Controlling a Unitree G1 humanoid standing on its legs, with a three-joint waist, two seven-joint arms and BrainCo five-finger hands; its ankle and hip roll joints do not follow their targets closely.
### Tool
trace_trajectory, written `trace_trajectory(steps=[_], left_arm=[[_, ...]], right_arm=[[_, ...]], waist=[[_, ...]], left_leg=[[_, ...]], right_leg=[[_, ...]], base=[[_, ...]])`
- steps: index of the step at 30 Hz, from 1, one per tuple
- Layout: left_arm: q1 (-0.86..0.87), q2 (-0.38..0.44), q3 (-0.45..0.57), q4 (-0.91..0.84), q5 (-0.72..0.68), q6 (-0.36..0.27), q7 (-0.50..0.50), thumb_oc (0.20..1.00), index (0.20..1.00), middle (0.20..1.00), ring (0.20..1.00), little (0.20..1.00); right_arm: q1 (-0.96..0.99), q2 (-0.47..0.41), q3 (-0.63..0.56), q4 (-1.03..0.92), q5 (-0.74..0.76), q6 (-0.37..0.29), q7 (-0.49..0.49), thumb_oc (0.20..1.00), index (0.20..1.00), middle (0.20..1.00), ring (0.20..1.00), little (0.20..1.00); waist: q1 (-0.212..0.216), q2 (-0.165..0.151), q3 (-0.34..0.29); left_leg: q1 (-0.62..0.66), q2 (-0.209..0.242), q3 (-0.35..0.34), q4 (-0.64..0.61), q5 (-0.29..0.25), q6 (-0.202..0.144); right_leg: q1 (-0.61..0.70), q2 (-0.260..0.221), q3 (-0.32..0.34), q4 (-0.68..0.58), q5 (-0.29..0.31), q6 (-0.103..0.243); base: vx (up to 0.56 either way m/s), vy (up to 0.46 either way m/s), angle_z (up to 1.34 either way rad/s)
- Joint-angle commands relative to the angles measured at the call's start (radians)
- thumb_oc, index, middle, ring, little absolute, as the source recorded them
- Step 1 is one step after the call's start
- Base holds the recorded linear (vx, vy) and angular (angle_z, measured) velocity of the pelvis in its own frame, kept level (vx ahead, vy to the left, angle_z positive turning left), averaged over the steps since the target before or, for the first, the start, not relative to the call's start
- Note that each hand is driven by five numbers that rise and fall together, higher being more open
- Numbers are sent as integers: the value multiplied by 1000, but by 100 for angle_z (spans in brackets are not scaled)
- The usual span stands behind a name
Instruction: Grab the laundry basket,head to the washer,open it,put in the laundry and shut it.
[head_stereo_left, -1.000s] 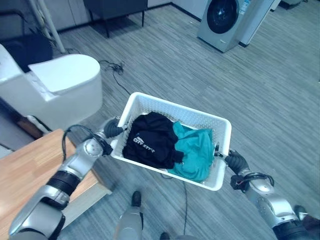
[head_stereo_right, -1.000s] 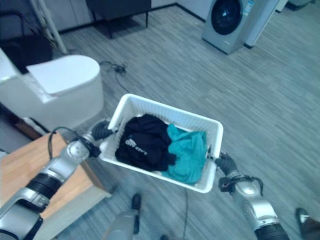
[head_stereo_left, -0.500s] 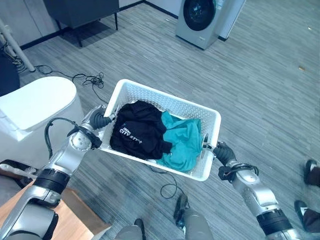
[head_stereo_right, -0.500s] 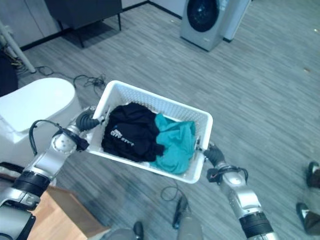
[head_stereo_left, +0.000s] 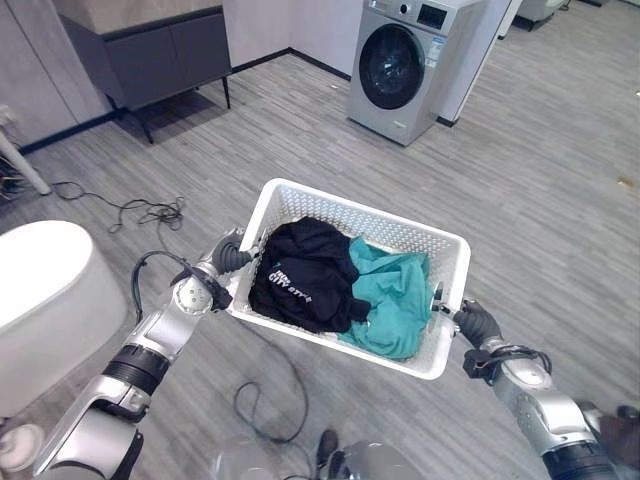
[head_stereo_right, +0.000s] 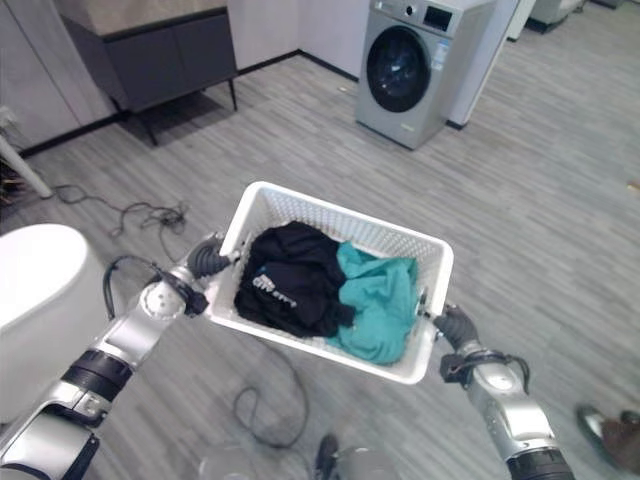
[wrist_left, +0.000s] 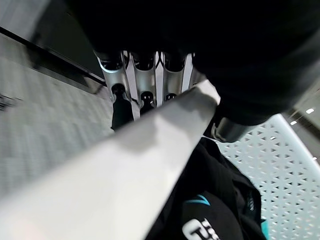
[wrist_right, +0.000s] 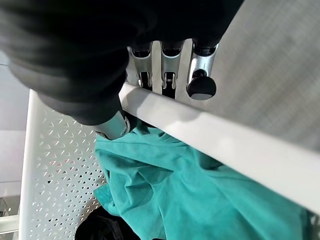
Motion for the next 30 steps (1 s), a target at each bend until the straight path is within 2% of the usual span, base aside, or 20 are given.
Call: trace_trajectory(steps=[1, 2, 3, 4, 5, 7, 10, 11, 13, 15, 17, 19, 20, 21, 23, 25, 26, 27, 28, 30], left_arm=[[-132, 121, 123, 55, -23, -3, 84, 200, 200, 200, 200, 200], [-133, 121, 121, 55, -23, -3, 84, 200, 200, 200, 200, 200], [-146, 115, 108, 70, -13, -5, 88, 200, 200, 200, 200, 200], [-152, 122, 105, 79, -8, -7, 90, 200, 200, 200, 200, 200], [-157, 125, 100, 83, -11, -5, 90, 200, 200, 200, 200, 200], [-171, 126, 93, 91, -12, -4, 91, 200, 200, 200, 200, 200], [-162, 137, 98, 88, -10, -3, 87, 200, 200, 200, 200, 200], [-165, 143, 91, 83, -2, -1, 85, 200, 200, 200, 200, 200], [-163, 146, 86, 82, 2, -3, 84, 200, 200, 200, 200, 200], [-142, 155, 87, 81, -2, -3, 87, 200, 200, 200, 200, 200], [-124, 152, 88, 82, -6, -2, 84, 200, 200, 200, 200, 200], [-115, 163, 101, 60, -2, 5, 96, 200, 200, 200, 200, 200], [-115, 163, 101, 60, -3, 5, 96, 200, 200, 200, 200, 200], [-118, 175, 107, 45, -5, 7, 99, 200, 200, 200, 200, 200], [-112, 173, 114, 32, -2, 8, 95, 200, 200, 200, 200, 200], [-106, 176, 116, 25, 3, -1, 90, 200, 200, 200, 200, 200], [-106, 176, 116, 26, 3, -2, 90, 200, 200, 200, 200, 200], [-108, 170, 116, 31, 11, -7, 86, 200, 200, 200, 200, 200], [-124, 158, 110, 40, 22, -11, 85, 200, 200, 200, 200, 200], [-148, 133, 100, 54, 34, -11, 92, 200, 200, 200, 200, 200]], right_arm=[[48, -79, -122, -66, 37, -88, 10, 200, 200, 200, 200, 200], [50, -78, -123, -67, 36, -88, 10, 200, 200, 200, 200, 200], [41, -71, -108, -60, 30, -96, 12, 200, 200, 200, 200, 200], [22, -70, -93, -47, 27, -106, 14, 200, 200, 200, 200, 200], [12, -65, -86, -44, 26, -107, 15, 200, 200, 200, 200, 200], [-15, -54, -63, -35, 23, -112, 17, 200, 200, 200, 200, 200], [-38, -35, -32, -27, 24, -102, 29, 200, 200, 200, 200, 200], [-44, -26, -24, -25, 21, -102, 31, 200, 200, 200, 200, 200], [-45, -17, -17, -25, 26, -103, 36, 200, 200, 200, 200, 200], [-54, 9, -6, -24, 22, -102, 42, 200, 200, 200, 200, 200], [-67, 35, 5, 1, 13, -97, 42, 200, 200, 200, 200, 200], [-104, 61, 16, 22, -42, -86, 39, 200, 200, 200, 200, 200], [-105, 62, 17, 23, -42, -86, 39, 200, 200, 200, 200, 200], [-105, 63, 11, 24, -53, -79, 35, 200, 200, 200, 200, 200], [-98, 65, -1, 23, -59, -76, 33, 200, 200, 200, 200, 200], [-101, 55, -11, 20, -53, -82, 30, 200, 200, 200, 200, 200], [-101, 55, -11, 21, -52, -82, 30, 200, 200, 200, 200, 200], [-95, 47, -30, 17, -39, -88, 25, 200, 200, 200, 200, 200], [-80, 40, -49, 7, -31, -93, 21, 200, 200, 200, 200, 200], [-65, 38, -68, -10, -30, -94, 19, 200, 200, 200, 200, 200]], waist=[[42, 19, -31], [43, 12, -31], [69, 11, -34], [96, 15, -33], [105, 16, -35], [118, 12, -41], [135, 10, -53], [144, -5, -76], [151, -22, -86], [156, -52, -93], [148, -68, -87], [127, -32, -67], [127, -34, -65], [113, -13, -56], [100, -4, -56], [85, 7, -57], [86, 12, -57], [65, 13, -56], [49, 9, -48], [29, 16, -39]], left_leg=[[87, -152, 3, -400, -75, -30], [98, -162, 10, -418, -69, -27], [82, -204, 14, -677, -38, -35], [78, -258, -14, -950, 32, -39], [69, -272, -38, -1027, 46, -45], [63, -289, -64, -1082, 47, -55], [66, -282, -57, -1051, 62, -43], [78, -287, -55, -1026, 91, -30], [72, -293, -50, -982, 84, -23], [78, -317, -45, -916, 52, 1], [114, -334, -2, -870, -13, 37], [239, -307, 65, -889, -77, 72], [241, -309, 66, -890, -77, 73], [299, -298, 84, -910, -102, 67], [353, -308, 76, -924, -146, 56], [377, -309, 74, -924, -168, 42], [378, -303, 74, -923, -169, 39], [407, -310, 64, -932, -189, 24], [420, -313, 68, -927, -200, 19], [452, -304, 62, -904, -244, 14]], right_leg=[[51, -53, 124, -126, -20, 193], [52, -62, 125, -127, -20, 196], [85, -66, 112, -131, -36, 214], [120, -64, 99, -134, -57, 221], [135, -60, 98, -131, -73, 225], [173, -52, 114, -124, -111, 225], [203, -43, 140, -102, -154, 221], [211, -46, 150, -60, -180, 219], [214, -53, 156, -20, -176, 232], [182, -88, 157, 108, -68, 285], [127, -143, 142, 291, 93, 346], [-6, -262, 37, 549, 179, 394], [-6, -265, 38, 552, 176, 395], [-42, -342, -41, 508, 133, 378], [-72, -351, -62, 396, 46, 362], [-78, -329, -74, 193, 10, 341], [-71, -320, -77, 179, 15, 338], [-117, -288, -31, -15, 30, 345], [-150, -285, 6, -112, 92, 353], [-199, -300, 59, -206, 143, 379]], base=[[593, -31, 47], [372, 82, 23], [536, 118, -42], [660, 132, -83], [548, 91, -73], [497, 61, -61], [424, 90, -63], [541, 124, -26], [492, 123, 22], [531, 176, -7], [521, 261, 4], [536, 296, -9], [491, 196, -46], [405, 101, -1], [484, 63, 14], [291, -48, 21], [346, -93, 36], [348, -117, 33], [443, -136, 15], [377, -101, 46]])
